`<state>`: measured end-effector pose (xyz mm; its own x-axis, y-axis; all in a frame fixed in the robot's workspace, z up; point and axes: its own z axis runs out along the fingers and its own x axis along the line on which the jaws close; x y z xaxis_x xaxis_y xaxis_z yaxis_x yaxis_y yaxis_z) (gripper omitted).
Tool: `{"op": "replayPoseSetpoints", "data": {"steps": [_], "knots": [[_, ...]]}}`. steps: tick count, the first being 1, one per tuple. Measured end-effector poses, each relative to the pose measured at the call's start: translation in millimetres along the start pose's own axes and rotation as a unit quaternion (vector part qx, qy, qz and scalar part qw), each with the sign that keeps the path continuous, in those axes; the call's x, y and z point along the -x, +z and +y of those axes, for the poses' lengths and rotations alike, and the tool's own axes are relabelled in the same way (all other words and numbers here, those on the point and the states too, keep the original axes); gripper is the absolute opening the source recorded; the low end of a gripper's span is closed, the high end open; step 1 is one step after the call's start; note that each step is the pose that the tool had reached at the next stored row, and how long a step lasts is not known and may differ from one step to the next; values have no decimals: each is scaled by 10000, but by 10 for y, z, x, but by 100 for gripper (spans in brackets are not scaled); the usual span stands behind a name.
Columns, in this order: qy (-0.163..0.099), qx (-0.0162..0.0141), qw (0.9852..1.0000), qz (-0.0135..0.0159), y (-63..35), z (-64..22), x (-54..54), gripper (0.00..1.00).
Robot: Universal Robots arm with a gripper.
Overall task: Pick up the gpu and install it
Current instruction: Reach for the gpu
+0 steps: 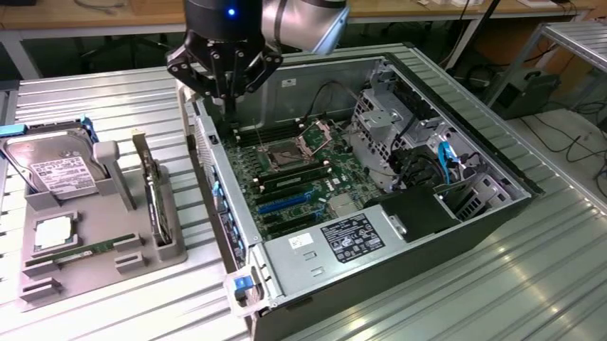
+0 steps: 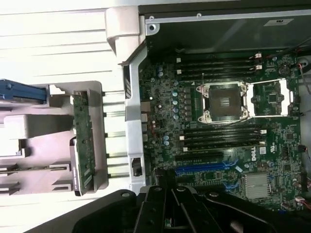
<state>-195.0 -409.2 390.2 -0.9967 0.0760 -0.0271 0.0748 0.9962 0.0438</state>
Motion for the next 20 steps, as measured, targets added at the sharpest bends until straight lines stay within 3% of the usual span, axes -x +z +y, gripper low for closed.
{"op": "replayPoseSetpoints", "data": {"steps": [8, 20], "knots": [[-1, -9, 10000, 0, 36, -73, -307, 11], [-3, -81, 10000, -6, 151, -133, -887, 11]]}}
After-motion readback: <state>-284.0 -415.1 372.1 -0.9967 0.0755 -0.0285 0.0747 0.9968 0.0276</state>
